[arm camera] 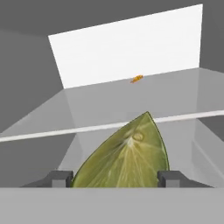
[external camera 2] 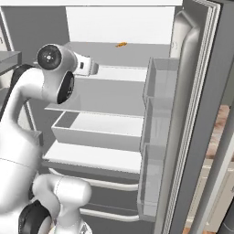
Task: Take the lemon wedge from the fridge and place it on the plate with fish on the dining counter.
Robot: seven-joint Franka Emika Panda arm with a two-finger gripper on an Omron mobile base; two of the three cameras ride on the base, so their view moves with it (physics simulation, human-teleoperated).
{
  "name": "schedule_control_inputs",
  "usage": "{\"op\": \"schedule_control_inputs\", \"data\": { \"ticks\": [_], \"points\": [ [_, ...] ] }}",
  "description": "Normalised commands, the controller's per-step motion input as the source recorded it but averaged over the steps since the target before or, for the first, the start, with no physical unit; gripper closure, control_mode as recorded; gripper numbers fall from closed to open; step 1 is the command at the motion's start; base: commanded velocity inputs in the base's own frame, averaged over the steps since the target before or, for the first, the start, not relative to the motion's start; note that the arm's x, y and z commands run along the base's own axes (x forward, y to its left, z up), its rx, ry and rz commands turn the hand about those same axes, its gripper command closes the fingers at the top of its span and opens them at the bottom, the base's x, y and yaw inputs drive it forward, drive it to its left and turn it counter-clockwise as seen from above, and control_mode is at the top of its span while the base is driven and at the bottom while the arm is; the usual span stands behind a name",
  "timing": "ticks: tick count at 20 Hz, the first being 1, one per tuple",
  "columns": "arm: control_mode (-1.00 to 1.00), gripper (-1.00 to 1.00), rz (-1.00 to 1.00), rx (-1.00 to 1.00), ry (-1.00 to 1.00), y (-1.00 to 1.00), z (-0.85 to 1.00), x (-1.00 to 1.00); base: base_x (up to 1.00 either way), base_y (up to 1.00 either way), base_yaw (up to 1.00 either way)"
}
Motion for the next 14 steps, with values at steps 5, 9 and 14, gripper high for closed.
{"op": "schedule_control_inputs", "data": {
  "ticks": [5,9,14],
  "points": [
    [-1.0,1.0,0.01,0.0,0.15,0.0,-0.56,-1.0,0.0,0.0,0.0],
    [-1.0,1.0,0.0,0.0,-0.02,0.0,0.0,-0.39,0.0,0.0,0.0],
    [-1.0,1.0,0.0,0.0,0.05,0.0,-0.1,-0.44,0.0,0.0,0.0]
  ]
}}
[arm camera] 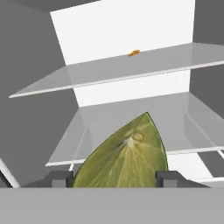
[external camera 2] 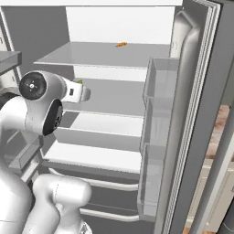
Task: Take the lemon wedge from the fridge and place it on the plate with fish on the dining counter.
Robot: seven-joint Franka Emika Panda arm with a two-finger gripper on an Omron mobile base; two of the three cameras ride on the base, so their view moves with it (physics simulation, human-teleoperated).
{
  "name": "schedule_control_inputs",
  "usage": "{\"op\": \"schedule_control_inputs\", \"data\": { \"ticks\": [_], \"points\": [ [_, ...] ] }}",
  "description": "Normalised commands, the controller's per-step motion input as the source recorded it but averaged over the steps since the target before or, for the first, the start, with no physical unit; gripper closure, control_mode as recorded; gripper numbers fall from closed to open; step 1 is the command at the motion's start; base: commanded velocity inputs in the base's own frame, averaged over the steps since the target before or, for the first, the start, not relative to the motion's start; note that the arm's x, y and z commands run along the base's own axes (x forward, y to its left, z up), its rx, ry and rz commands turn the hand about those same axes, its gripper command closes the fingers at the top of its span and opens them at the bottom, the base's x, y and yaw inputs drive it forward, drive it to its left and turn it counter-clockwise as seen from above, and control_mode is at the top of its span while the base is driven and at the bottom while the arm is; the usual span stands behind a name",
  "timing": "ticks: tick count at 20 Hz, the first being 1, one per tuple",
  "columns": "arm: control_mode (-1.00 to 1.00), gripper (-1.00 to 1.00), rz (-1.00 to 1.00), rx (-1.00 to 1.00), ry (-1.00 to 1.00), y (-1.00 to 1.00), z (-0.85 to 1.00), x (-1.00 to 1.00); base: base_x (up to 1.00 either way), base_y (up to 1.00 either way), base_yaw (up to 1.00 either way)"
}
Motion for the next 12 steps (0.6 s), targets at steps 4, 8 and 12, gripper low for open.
{"op": "schedule_control_inputs", "data": {
  "ticks": [4,8,12],
  "points": [
    [1.0,1.0,0.0,0.0,0.0,0.0,0.0,0.0,-1.0,-0.06,-0.04],
    [1.0,1.0,0.0,0.0,0.0,0.0,0.0,0.0,-1.0,-0.41,0.1],
    [1.0,1.0,0.0,0.0,0.0,0.0,0.0,0.0,-0.94,-0.28,0.61]
  ]
}}
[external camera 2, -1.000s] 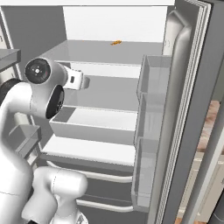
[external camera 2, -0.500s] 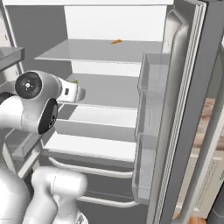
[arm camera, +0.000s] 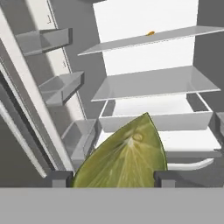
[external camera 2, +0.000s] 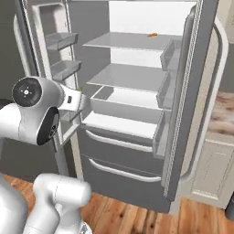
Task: Take the lemon wedge from the fridge and place it on the plate with fish on the dining counter.
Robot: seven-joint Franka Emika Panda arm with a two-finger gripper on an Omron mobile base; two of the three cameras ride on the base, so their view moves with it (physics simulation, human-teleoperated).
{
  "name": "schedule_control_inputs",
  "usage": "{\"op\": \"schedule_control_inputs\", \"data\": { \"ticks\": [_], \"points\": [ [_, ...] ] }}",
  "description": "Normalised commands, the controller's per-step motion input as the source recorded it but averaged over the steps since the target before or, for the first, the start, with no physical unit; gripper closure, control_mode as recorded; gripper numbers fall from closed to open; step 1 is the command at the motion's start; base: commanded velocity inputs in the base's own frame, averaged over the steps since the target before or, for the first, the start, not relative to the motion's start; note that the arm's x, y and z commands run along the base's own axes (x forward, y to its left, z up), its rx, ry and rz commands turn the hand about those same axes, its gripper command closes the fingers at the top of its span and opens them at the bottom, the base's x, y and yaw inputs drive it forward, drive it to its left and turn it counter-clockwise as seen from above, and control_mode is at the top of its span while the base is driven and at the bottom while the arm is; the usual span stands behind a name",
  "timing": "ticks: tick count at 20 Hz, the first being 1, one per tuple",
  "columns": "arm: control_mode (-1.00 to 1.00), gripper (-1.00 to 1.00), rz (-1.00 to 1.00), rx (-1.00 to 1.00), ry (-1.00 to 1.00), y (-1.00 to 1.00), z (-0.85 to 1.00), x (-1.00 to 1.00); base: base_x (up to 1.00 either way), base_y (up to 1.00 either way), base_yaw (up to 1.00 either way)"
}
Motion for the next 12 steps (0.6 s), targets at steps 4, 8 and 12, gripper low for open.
{"op": "schedule_control_inputs", "data": {
  "ticks": [4,8,12],
  "points": [
    [1.0,1.0,0.0,0.0,0.0,0.0,0.0,0.0,-0.65,-0.18,0.83],
    [1.0,1.0,0.0,0.0,0.0,0.0,0.0,0.0,-0.59,-0.13,0.85],
    [1.0,1.0,0.0,0.0,0.0,0.0,0.0,0.0,-0.36,-0.03,0.93]
  ]
}}
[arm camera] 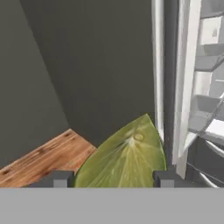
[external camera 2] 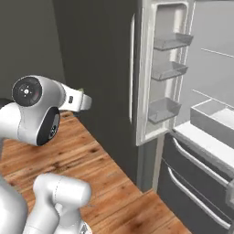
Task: Take the lemon wedge from the fridge and place it on the plate with fish on the dining counter.
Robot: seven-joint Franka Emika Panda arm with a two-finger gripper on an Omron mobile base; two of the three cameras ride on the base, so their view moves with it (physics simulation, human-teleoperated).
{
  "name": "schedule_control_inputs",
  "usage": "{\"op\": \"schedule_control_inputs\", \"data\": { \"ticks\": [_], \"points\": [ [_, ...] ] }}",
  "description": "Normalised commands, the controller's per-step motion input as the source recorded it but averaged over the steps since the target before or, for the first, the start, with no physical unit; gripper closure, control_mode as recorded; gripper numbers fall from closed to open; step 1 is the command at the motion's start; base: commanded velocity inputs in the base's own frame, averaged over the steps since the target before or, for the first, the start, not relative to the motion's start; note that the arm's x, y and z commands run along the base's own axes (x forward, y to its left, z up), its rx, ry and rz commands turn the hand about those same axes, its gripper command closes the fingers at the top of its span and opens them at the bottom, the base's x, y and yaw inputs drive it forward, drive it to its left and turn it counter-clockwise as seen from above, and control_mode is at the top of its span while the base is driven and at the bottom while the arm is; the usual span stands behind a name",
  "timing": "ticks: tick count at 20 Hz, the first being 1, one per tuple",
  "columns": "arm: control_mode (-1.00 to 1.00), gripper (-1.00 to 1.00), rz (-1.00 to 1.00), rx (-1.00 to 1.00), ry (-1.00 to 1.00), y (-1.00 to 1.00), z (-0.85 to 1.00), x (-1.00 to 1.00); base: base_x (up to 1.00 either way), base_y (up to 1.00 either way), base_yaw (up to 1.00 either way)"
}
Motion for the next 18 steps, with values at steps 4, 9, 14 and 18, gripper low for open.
{"op": "schedule_control_inputs", "data": {
  "ticks": [4,9,14,18],
  "points": [
    [1.0,1.0,0.0,0.0,0.0,0.0,0.0,0.0,-0.03,0.0,1.0],
    [1.0,1.0,0.0,0.0,0.0,0.0,0.0,0.0,0.0,0.0,1.0],
    [1.0,1.0,0.0,0.0,0.0,0.0,0.0,0.0,0.0,0.0,1.0],
    [1.0,1.0,0.0,0.0,0.0,0.0,0.0,0.0,-0.05,0.0,0.98]
  ]
}}
